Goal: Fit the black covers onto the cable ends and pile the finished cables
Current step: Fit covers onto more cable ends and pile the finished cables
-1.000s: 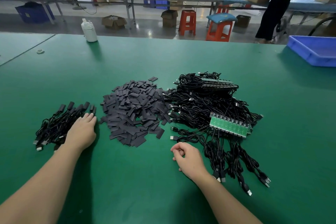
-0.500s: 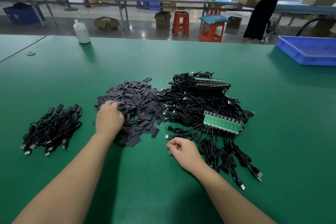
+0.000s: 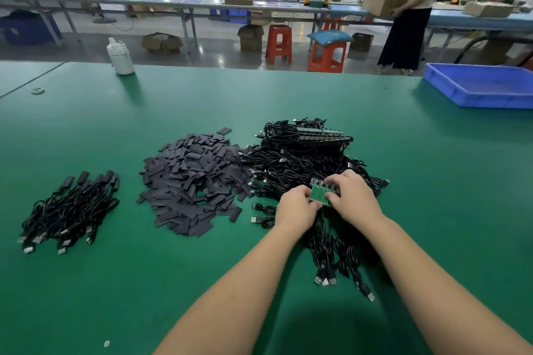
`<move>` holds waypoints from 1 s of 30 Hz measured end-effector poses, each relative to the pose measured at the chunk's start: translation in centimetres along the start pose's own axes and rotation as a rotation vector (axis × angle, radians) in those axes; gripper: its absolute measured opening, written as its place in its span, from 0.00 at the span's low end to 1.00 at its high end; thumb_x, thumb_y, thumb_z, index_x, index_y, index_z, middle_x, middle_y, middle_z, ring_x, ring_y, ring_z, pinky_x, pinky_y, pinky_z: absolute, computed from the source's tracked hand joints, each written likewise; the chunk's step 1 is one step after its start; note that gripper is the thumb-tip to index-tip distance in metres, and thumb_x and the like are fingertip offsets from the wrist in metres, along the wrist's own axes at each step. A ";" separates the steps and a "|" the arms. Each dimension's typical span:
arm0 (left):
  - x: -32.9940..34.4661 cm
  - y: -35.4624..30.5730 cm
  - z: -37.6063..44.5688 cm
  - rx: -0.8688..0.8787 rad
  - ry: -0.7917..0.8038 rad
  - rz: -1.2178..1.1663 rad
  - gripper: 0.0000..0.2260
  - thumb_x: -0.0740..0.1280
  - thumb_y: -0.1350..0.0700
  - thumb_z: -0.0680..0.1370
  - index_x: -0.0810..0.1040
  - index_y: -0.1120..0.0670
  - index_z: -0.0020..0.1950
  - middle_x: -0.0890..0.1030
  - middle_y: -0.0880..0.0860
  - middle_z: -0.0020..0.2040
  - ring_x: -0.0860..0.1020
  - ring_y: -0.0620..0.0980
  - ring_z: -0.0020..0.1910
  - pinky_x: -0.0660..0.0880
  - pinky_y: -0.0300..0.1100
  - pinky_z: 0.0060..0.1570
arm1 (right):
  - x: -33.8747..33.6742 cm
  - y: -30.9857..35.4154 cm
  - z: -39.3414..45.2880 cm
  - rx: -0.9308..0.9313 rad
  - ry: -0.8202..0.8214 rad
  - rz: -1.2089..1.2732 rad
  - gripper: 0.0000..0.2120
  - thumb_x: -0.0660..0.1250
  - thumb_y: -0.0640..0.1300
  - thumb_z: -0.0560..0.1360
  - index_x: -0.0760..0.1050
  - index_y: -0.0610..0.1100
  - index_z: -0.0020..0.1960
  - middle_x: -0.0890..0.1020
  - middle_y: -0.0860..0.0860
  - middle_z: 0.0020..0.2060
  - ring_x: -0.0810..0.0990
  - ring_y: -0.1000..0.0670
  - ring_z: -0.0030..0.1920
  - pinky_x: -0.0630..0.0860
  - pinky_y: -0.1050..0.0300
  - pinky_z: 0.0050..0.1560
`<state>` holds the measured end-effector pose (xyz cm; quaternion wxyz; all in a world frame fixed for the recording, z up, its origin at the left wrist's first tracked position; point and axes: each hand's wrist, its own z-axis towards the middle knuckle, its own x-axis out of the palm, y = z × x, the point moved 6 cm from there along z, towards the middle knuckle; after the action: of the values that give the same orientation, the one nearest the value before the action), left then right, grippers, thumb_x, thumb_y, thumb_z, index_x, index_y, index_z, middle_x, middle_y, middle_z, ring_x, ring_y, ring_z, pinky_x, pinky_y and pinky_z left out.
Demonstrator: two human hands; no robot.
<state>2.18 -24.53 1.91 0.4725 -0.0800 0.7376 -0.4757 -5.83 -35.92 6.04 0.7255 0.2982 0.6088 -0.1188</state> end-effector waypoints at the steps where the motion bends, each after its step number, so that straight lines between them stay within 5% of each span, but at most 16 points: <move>1: -0.1 0.1 -0.1 -0.006 -0.019 -0.011 0.07 0.72 0.49 0.76 0.79 0.49 0.50 0.76 0.43 0.37 0.77 0.49 0.42 0.76 0.45 0.47 | 0.0 0.0 -0.1 0.001 0.010 0.054 0.14 0.69 0.49 0.78 0.79 0.50 0.63 0.74 0.51 0.53 0.74 0.48 0.57 0.71 0.55 0.55; 7: -0.6 -0.2 -0.7 0.058 -0.027 -0.039 0.07 0.70 0.47 0.76 0.79 0.49 0.43 0.79 0.47 0.37 0.77 0.49 0.39 0.75 0.45 0.43 | -0.9 0.7 -0.3 -0.026 0.053 0.154 0.03 0.69 0.51 0.78 0.81 0.53 0.48 0.80 0.55 0.43 0.79 0.49 0.47 0.70 0.55 0.45; 13: -1.3 -0.1 -0.6 0.067 -0.010 -0.163 0.02 0.74 0.52 0.74 0.83 0.48 0.45 0.79 0.44 0.35 0.75 0.42 0.34 0.70 0.39 0.37 | -1.1 1.9 -0.6 -0.074 0.089 0.076 0.06 0.68 0.52 0.78 0.78 0.55 0.42 0.79 0.56 0.37 0.77 0.50 0.41 0.71 0.54 0.41; 20: -1.8 0.0 -0.8 0.014 -0.103 -0.087 0.05 0.74 0.51 0.73 0.83 0.51 0.41 0.81 0.49 0.35 0.76 0.50 0.35 0.75 0.44 0.40 | -1.2 3.2 -0.8 -0.047 0.078 -0.035 0.08 0.66 0.50 0.79 0.80 0.49 0.44 0.82 0.52 0.39 0.80 0.46 0.44 0.74 0.53 0.42; 30: -1.3 0.0 -1.4 -0.038 -0.224 -0.085 0.10 0.73 0.50 0.74 0.79 0.51 0.34 0.77 0.48 0.30 0.74 0.49 0.32 0.66 0.41 0.31 | -1.0 3.4 -1.1 0.006 0.015 -0.065 0.09 0.65 0.49 0.79 0.75 0.48 0.40 0.78 0.51 0.36 0.77 0.45 0.42 0.68 0.55 0.40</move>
<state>1.78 -22.89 2.89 0.5298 -0.1729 0.6848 -0.4695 -5.14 -32.72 7.93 0.7158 0.2814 0.6232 -0.1420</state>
